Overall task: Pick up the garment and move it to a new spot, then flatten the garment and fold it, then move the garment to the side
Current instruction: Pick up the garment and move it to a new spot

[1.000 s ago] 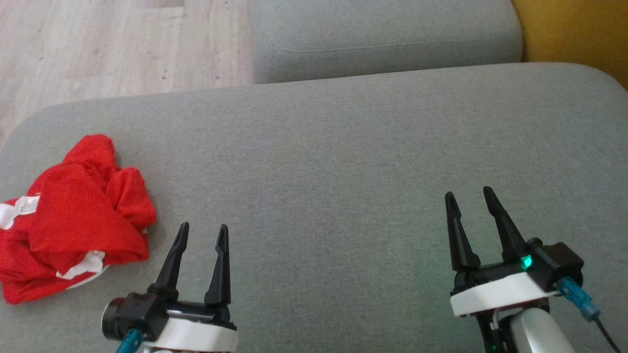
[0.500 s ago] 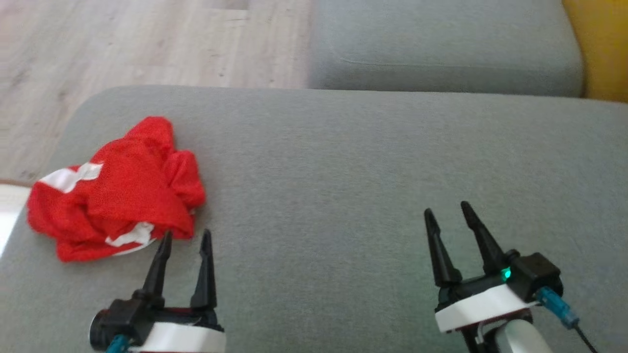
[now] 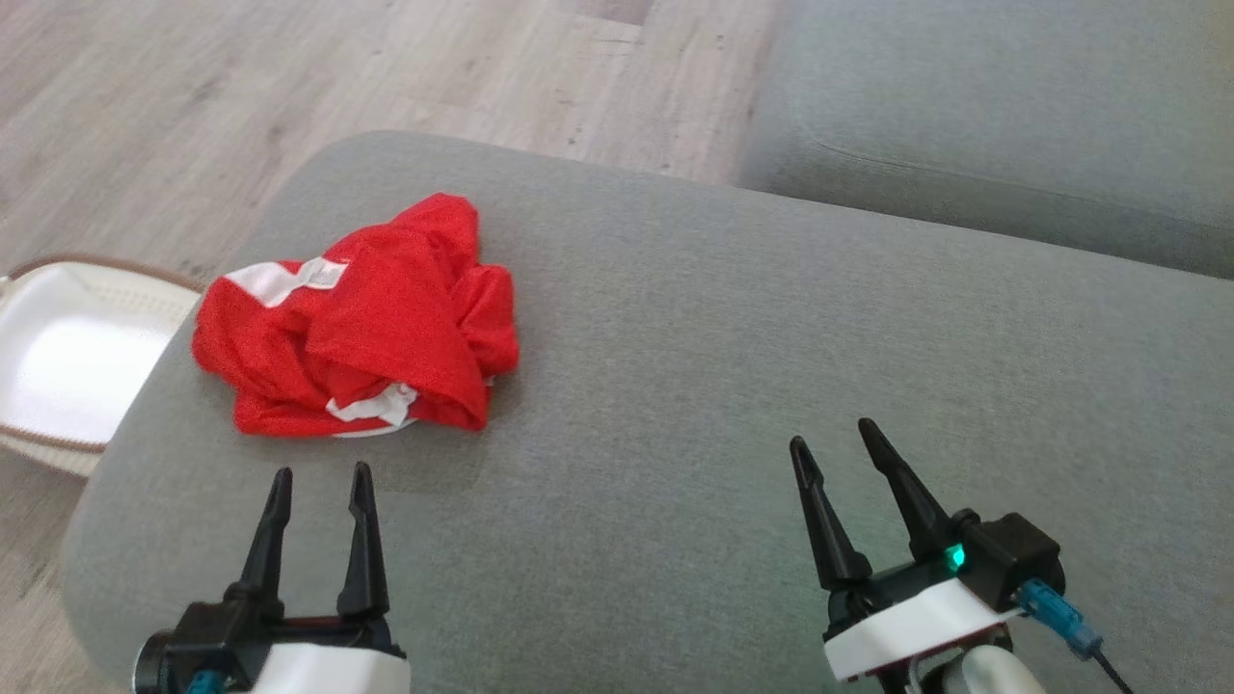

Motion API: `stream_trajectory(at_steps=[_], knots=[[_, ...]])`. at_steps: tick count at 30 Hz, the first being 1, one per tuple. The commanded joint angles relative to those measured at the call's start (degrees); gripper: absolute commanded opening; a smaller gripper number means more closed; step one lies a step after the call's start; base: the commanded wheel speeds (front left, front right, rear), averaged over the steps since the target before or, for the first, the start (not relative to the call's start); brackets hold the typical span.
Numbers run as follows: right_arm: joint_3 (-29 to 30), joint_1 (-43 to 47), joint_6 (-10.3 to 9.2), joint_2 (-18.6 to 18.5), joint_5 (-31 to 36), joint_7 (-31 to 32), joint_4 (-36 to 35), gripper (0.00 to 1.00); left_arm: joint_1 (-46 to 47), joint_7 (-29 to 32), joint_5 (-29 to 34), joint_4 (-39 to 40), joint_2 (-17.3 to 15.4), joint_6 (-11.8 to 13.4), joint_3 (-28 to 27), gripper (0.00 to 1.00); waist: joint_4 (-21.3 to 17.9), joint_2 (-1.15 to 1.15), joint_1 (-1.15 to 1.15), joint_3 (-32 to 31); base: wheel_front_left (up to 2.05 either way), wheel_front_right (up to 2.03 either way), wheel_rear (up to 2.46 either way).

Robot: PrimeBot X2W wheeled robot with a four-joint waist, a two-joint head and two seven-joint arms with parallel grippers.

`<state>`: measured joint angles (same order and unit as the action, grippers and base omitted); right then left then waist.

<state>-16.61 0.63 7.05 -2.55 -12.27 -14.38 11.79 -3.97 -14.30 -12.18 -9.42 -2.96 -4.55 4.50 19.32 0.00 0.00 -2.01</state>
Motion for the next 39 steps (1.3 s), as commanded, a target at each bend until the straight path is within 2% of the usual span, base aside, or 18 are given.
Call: stream_trajectory(at_steps=[1,11,17,21,27,33,39], knots=[[-1.4,-1.4,0.44,-0.3,-0.4,-0.6,-1.6,1.00,1.9,-0.7,0.5,1.6,0.1,0.0,-2.2,1.00,1.8,0.00,0.00,0.1,0.00,0.00,0.00],[-1.3,-1.5,0.44,-0.3,-0.6,-0.6,-1.6,1.00,2.2,-0.7,0.1,1.6,0.1,-0.2,-3.9,1.00,4.1,0.00,0.00,0.9,0.00,0.00,0.00],[-1.3,-3.2,0.44,-0.3,0.1,-0.6,-1.4,1.00,3.1,-0.7,0.0,1.9,0.1,-0.1,-4.9,1.00,3.0,0.00,0.00,3.1,0.00,0.00,0.00],[1.0,-5.1,0.44,-0.3,2.2,-0.6,-1.6,1.00,6.2,-0.7,1.4,1.3,-0.3,-0.7,-5.5,1.00,1.7,0.00,0.00,6.8,0.00,0.00,0.00],[4.4,-8.0,0.44,-0.3,5.4,-0.6,-2.3,1.00,16.6,-0.5,1.9,-5.9,-4.8,-2.2,-4.5,1.00,-0.8,0.00,0.00,13.3,0.00,0.00,0.00],[7.6,-9.5,0.44,-0.3,7.3,-0.6,-3.2,1.00,29.0,5.9,1.5,-16.1,-11.5,-2.7,-3.7,1.00,-3.4,0.00,0.00,18.0,0.00,0.00,0.00],[8.6,-10.4,0.44,-0.3,7.6,-0.6,-4.5,1.00,37.8,10.8,0.2,-26.2,-15.2,-2.8,-3.1,1.00,-5.3,0.00,0.00,20.4,0.00,0.00,0.00]])
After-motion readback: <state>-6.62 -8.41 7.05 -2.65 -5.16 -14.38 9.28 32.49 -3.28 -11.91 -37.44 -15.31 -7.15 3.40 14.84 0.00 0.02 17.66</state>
